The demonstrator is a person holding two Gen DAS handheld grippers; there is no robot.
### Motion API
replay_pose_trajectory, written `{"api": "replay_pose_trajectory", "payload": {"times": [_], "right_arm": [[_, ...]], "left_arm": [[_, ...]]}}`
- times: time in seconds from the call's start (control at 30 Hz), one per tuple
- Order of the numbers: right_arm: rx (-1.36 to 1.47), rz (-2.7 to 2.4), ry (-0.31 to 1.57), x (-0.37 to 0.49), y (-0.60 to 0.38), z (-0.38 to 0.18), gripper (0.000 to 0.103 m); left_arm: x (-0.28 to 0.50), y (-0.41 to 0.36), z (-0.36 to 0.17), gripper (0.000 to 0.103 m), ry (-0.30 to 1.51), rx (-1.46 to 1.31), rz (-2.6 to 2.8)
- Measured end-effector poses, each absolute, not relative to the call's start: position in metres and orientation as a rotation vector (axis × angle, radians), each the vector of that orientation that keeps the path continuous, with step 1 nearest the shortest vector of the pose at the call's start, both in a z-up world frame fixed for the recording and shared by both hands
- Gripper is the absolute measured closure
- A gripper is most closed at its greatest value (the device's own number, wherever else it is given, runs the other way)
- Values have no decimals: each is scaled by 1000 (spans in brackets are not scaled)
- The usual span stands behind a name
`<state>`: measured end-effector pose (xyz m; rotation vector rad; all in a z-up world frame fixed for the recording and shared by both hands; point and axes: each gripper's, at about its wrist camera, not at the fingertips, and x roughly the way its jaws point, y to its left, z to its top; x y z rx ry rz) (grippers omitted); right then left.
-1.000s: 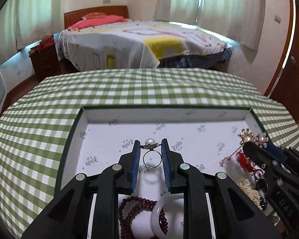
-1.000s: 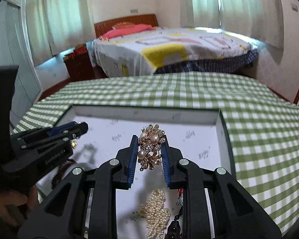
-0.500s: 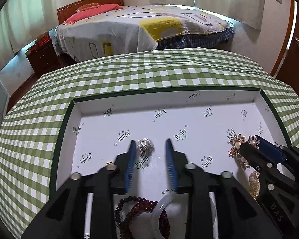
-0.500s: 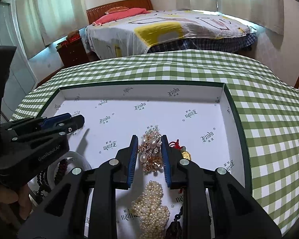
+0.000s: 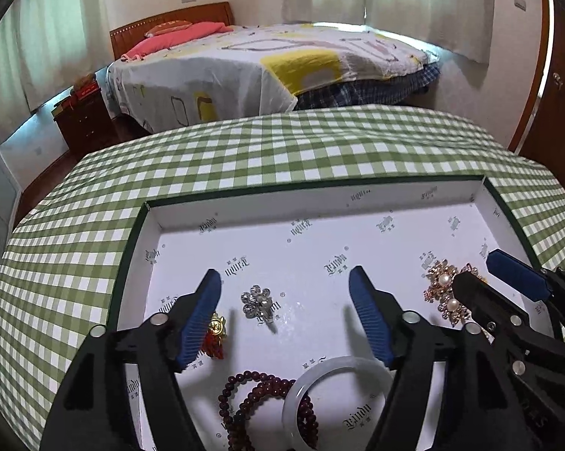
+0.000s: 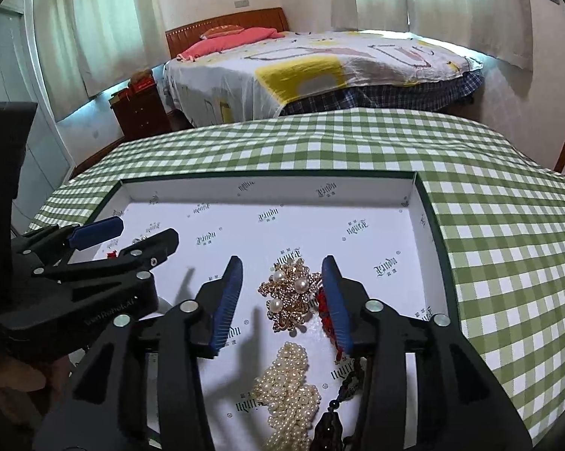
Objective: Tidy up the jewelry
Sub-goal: 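Open both tools in the tray and withdraw them toward the remaining jewelry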
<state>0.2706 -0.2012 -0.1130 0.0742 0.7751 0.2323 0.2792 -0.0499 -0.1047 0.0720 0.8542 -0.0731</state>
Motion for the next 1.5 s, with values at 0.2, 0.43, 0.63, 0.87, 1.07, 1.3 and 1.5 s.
{"api": "replay_pose_trajectory", "payload": {"times": [0.2,0.43,0.63,0.87,1.07,1.3,1.5], "right_arm": [[67,231,737,261,-203,-101,50],[75,226,713,245,-209,-88,49],[71,216,690,228,-216,-77,49],[68,196,669,202,-227,-65,49],[67,173,664,177,-240,-63,49],[69,133,683,144,-259,-71,49],[78,111,722,119,-271,-88,49]], "left_arm": [[270,-44,-98,31,810,33,-66],[256,-32,-78,31,743,-6,-64],[237,-21,-62,31,703,-42,-57],[208,-14,-49,31,660,-41,-49],[183,-10,-42,31,642,-62,-44],[152,-9,-47,31,633,-62,-37],[128,-7,-63,31,662,-77,-33]]}}
